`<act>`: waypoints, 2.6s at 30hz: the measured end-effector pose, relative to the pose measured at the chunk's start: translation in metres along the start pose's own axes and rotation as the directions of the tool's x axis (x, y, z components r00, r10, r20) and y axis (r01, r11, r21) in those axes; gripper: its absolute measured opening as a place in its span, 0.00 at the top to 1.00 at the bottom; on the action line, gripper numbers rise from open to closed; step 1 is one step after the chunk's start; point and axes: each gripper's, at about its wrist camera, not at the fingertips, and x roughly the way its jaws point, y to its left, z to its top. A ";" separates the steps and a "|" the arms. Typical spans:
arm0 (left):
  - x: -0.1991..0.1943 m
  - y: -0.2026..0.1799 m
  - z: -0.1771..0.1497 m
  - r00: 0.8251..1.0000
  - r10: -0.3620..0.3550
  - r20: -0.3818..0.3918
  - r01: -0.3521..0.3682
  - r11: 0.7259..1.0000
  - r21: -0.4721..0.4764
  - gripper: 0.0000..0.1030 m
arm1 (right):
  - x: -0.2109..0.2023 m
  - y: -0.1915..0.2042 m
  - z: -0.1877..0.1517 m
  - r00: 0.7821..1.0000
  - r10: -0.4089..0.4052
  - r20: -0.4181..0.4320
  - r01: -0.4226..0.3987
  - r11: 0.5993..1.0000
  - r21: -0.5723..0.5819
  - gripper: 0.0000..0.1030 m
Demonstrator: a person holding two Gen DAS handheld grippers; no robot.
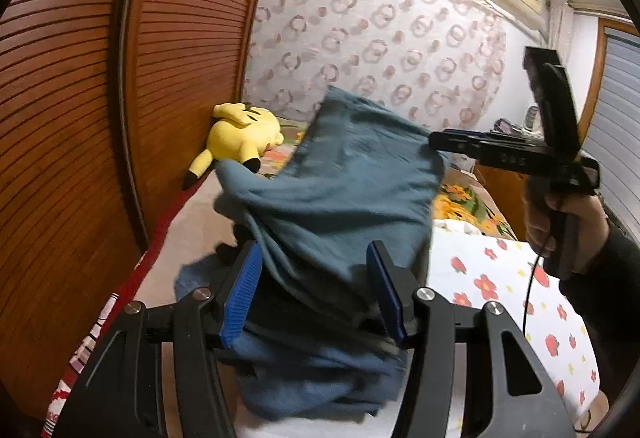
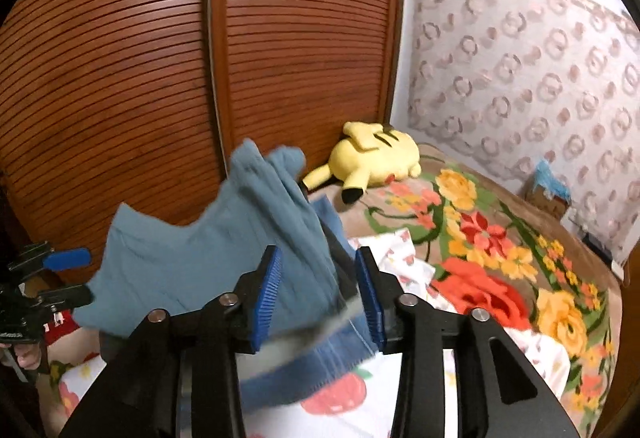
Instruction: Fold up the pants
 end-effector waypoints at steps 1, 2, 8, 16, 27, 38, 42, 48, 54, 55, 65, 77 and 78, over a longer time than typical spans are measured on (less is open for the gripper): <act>-0.001 -0.004 -0.003 1.000 -0.003 -0.001 0.003 1.000 0.010 0.47 | 0.000 -0.002 -0.002 1.000 0.003 -0.003 -0.003 1.000 0.008 0.57; 0.000 -0.006 -0.005 1.000 -0.006 -0.003 0.006 1.000 0.016 0.54 | -0.001 -0.003 -0.004 1.000 0.010 -0.006 -0.010 1.000 0.016 0.57; 0.007 -0.014 -0.009 0.999 -0.030 -0.039 0.032 0.999 0.040 0.89 | -0.001 -0.010 -0.007 0.997 0.079 -0.019 -0.078 0.996 0.046 0.71; -0.004 -0.036 -0.016 0.997 -0.062 -0.037 0.064 0.995 0.079 0.96 | -0.004 -0.031 -0.010 0.999 0.041 0.010 -0.042 0.994 0.097 0.93; -0.015 -0.038 -0.004 1.000 0.019 -0.015 -0.017 0.996 0.090 0.75 | -0.019 -0.016 -0.021 0.999 0.018 0.027 -0.020 0.995 0.103 0.82; 0.022 -0.033 0.038 0.999 0.041 -0.021 -0.038 0.989 0.142 0.39 | -0.036 -0.005 -0.026 0.992 0.082 0.094 -0.090 0.992 0.088 0.70; 0.042 -0.024 0.035 0.996 0.038 -0.080 -0.029 0.993 0.118 0.39 | -0.025 -0.002 -0.018 0.983 0.150 0.105 -0.158 0.985 0.071 0.70; 0.057 -0.015 0.023 0.990 0.048 -0.132 -0.034 0.994 0.100 0.39 | 0.020 -0.011 -0.013 0.992 0.125 0.008 -0.125 0.991 0.049 0.70; 0.065 -0.013 0.016 0.989 0.030 -0.144 -0.018 0.996 0.083 0.39 | 0.037 -0.024 -0.020 0.993 0.120 -0.019 -0.119 0.991 0.066 0.70; 0.065 -0.013 0.017 0.989 0.030 -0.144 -0.019 0.996 0.084 0.39 | 0.036 -0.024 -0.020 0.993 0.116 -0.019 -0.115 0.991 0.063 0.70; 0.059 -0.013 0.018 0.990 0.049 -0.135 -0.036 0.994 0.100 0.39 | 0.001 0.011 -0.031 0.999 0.047 0.017 -0.048 0.998 0.050 0.65; 0.026 -0.027 0.008 0.996 0.057 -0.074 -0.045 0.988 0.146 0.38 | -0.044 0.033 -0.057 0.998 0.008 0.061 -0.014 0.995 0.101 0.53; 0.021 -0.028 0.007 0.998 0.033 -0.061 -0.025 0.990 0.141 0.38 | -0.049 0.035 -0.060 0.998 0.003 0.066 -0.010 0.995 0.104 0.49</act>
